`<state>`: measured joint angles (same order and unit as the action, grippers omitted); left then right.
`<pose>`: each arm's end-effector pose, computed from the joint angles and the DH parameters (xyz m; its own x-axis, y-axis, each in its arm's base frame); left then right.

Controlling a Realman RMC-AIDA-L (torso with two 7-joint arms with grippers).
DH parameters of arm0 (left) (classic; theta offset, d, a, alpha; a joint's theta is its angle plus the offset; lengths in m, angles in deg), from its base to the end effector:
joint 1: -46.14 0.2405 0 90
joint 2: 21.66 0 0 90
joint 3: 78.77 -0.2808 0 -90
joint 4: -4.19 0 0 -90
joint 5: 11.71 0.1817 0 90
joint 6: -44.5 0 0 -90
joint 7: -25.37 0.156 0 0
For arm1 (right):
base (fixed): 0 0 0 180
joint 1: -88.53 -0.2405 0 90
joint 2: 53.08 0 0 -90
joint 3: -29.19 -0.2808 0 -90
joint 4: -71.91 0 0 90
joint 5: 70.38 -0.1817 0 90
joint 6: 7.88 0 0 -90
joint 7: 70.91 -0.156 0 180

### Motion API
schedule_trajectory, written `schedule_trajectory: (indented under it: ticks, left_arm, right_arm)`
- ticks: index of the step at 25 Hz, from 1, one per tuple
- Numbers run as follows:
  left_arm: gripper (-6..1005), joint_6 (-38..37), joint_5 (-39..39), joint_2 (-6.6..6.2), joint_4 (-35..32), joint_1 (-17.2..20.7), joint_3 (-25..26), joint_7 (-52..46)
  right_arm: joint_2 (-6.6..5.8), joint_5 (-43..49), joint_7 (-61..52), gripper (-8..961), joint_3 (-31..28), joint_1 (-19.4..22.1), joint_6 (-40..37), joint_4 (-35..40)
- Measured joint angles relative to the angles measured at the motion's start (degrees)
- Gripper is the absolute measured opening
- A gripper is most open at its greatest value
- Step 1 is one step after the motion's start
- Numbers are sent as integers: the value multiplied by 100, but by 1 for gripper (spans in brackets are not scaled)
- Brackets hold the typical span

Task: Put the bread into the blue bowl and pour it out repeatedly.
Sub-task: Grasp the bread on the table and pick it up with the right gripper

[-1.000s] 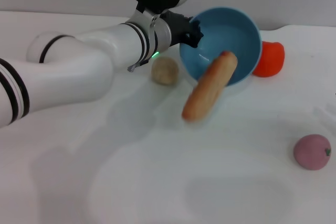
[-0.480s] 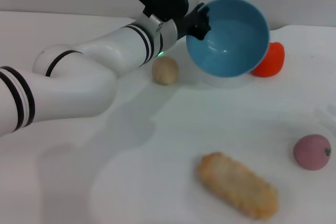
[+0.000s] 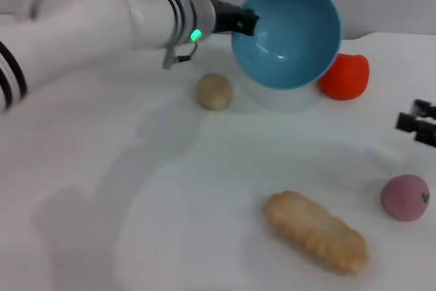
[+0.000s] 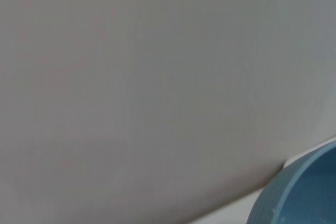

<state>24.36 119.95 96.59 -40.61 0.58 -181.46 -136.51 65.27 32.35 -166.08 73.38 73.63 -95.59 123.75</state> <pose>-0.1672 0.4448 -0.0889 0.7670 0.4996 0.4027 0.6362 -0.5104 -0.5786 0.3028 0.2847 0.0258 0.6111 -0.4820 -0.6279 -0.7153 -0.6759 -0.1774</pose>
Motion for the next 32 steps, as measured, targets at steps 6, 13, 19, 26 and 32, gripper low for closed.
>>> schedule_trajectory:
  ticks: [6, 13, 19, 26, 32]
  left_arm:
    - [17, -2513, 425, -71, -689, 122, 1883, 20]
    - [17, -4196, 1104, -70, -1315, 492, 3010, -10]
    - [18, -4633, 1132, -81, -1748, 978, 3246, -10]
    - [18, -4858, 1134, -87, -1925, 1213, 3269, -10]
    - [19, -4882, 1134, -85, -1923, 1218, 3246, -7]
  right_arm:
    - [12, 916, -638, 612, 499, -394, -153, 581]
    - [7, 2003, -1449, 606, 1302, -922, -151, 997]
    - [38, 2996, -2122, 605, 2236, -1408, 63, 964]
    - [54, 2986, -2224, 604, 2967, -1632, 362, 584]
    - [68, 2936, -2270, 604, 3285, -1808, 590, 30]
